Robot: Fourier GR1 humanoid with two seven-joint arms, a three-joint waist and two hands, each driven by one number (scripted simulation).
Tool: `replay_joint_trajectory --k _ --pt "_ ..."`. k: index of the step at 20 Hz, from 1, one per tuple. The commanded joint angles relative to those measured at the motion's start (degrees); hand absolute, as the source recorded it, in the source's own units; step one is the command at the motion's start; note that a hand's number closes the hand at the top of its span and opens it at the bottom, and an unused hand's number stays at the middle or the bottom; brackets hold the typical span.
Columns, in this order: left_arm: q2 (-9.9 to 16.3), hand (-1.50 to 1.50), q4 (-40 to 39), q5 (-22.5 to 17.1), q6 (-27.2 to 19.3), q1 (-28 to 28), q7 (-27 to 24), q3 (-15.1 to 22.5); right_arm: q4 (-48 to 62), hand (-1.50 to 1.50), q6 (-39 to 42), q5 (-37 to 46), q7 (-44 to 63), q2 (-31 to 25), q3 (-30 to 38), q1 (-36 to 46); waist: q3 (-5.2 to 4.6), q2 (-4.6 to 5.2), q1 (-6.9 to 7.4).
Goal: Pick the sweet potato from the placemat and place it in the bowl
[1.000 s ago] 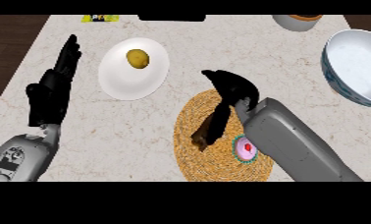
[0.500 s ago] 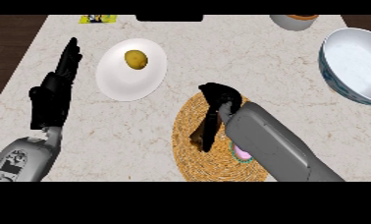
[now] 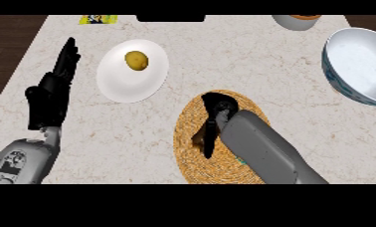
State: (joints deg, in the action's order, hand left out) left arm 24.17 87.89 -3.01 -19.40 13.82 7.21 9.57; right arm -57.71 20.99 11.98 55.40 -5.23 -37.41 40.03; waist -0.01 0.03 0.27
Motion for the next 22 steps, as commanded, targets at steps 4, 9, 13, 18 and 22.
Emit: replay_joint_trajectory --k 4,9,13,18,22 --pt "-1.9 0.00 5.5 3.6 1.0 -3.4 2.9 -0.4 3.1 -1.50 0.2 6.6 -3.2 2.1 1.6 -5.0 0.02 -0.05 0.03" --pt "-1.6 0.00 0.7 2.1 3.9 0.2 1.1 -4.3 0.9 1.50 8.0 7.1 -5.2 0.0 2.0 -4.1 0.00 -0.04 -0.35" --pt "-4.7 0.00 0.5 6.2 1.7 1.0 2.3 -2.4 5.4 1.50 1.5 14.6 -11.9 2.4 0.0 -5.5 0.02 0.05 -0.17" --pt "-3.9 0.00 -0.7 3.9 5.4 0.3 0.6 -4.6 8.0 1.50 0.8 15.4 -16.4 2.8 3.2 -4.6 0.02 0.14 -0.06" --pt "-5.1 0.00 1.0 5.4 4.6 0.3 1.8 -4.2 10.3 1.50 -4.1 15.4 -14.1 5.1 5.9 0.4 0.02 0.20 0.53"
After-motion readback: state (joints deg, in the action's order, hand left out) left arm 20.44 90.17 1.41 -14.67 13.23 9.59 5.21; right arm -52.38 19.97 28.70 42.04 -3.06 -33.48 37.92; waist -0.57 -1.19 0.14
